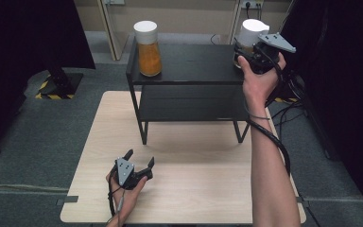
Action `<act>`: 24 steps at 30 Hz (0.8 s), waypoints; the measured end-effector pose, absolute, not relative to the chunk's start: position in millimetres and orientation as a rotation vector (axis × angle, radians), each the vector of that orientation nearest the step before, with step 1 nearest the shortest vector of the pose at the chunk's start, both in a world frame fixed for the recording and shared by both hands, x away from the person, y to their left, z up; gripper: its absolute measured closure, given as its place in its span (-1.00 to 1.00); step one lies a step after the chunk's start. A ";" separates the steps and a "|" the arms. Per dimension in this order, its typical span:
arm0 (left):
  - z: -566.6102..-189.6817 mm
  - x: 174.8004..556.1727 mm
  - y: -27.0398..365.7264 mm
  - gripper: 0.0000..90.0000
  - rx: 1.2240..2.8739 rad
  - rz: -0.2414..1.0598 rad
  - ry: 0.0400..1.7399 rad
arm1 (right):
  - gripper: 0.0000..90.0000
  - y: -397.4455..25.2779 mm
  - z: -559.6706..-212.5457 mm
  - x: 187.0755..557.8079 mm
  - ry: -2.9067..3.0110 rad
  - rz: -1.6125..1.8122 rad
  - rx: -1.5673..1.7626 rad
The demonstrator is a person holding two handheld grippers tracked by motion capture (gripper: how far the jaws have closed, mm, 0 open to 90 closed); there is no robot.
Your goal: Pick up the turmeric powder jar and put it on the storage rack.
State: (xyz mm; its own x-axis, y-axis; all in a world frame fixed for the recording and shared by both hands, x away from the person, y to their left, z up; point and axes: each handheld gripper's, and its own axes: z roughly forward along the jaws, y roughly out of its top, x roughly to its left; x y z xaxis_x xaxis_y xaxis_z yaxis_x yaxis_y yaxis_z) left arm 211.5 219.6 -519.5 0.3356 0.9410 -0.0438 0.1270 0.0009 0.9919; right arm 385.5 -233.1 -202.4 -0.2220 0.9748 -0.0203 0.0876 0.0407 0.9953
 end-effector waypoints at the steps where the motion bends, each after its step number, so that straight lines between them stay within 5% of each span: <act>1: -519.4 211.6 219.6 -0.74 1.426 0.872 1.049 | -0.32 -233.0 -202.3 386.0 1.456 1.302 1.143; 9: -519.7 211.4 219.7 -0.74 1.426 0.873 1.045 | -0.37 -233.1 -206.7 387.5 1.457 1.310 1.147; 24: -519.8 210.8 218.2 -0.74 1.430 0.881 1.041 | -0.76 -245.6 -212.7 369.3 1.480 1.379 1.152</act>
